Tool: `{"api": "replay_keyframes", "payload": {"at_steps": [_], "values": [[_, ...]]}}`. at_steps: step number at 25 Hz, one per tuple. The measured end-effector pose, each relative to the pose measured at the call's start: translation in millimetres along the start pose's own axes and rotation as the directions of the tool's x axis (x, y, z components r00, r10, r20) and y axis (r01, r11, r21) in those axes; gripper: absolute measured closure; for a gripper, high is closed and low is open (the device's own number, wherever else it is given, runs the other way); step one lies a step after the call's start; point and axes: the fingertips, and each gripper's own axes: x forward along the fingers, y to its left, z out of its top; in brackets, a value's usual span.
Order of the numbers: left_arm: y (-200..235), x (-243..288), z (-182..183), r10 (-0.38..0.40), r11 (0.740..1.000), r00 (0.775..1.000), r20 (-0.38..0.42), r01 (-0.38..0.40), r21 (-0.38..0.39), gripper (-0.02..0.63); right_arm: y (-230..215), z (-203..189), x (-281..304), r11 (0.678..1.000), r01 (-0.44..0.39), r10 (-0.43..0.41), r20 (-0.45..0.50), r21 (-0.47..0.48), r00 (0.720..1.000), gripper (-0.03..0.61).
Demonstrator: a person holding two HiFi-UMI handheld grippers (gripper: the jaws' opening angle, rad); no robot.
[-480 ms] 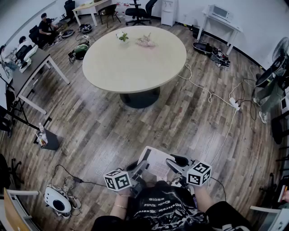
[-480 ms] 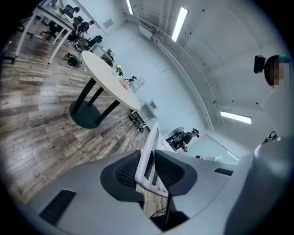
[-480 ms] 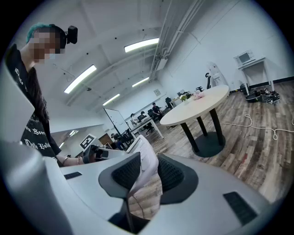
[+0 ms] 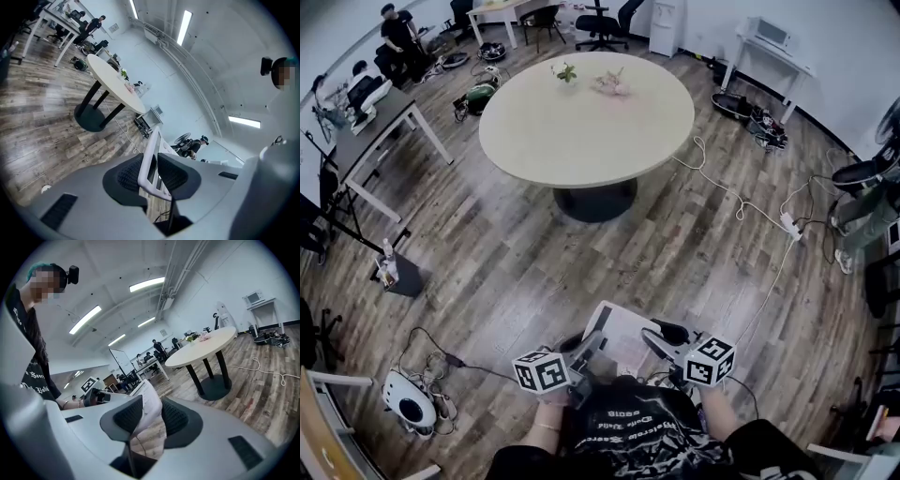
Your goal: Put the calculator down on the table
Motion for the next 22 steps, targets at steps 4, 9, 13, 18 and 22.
{"api": "replay_keyframes", "payload": {"at_steps": [4, 9, 13, 18, 22], "values": [[-1.3, 4.5, -6.9, 0.027, 1.000, 0.999, 0.019, -0.027, -0.009, 0.508, -7.1, -3.3, -3.9, 1.000, -0.017, 0.017, -0.006, 0.005, 1.000, 0.441], [4.3, 8.7, -4.8, 0.047, 0.999, 0.999, 0.016, -0.046, -0.018, 0.508, -13.9, -2.7, 2.1, 1.000, -0.015, 0.015, -0.013, 0.025, 1.000, 0.440], [14.8, 22.0, 18.2, 0.034, 0.999, 0.999, 0.009, -0.034, -0.012, 0.508, -27.6, 13.1, 18.9, 1.000, 0.011, -0.011, -0.008, 0.019, 1.000, 0.439], [37.2, 42.4, 64.7, 0.007, 1.000, 1.000, -0.025, -0.007, 0.014, 0.508, -48.5, 39.9, 55.2, 0.998, 0.060, -0.060, -0.002, 0.025, 0.998, 0.439], [57.5, 62.0, 110.4, -0.023, 1.000, 0.998, -0.051, 0.024, 0.020, 0.508, -68.4, 69.8, 90.1, 0.994, 0.106, -0.106, 0.014, 0.028, 0.994, 0.439]]}}
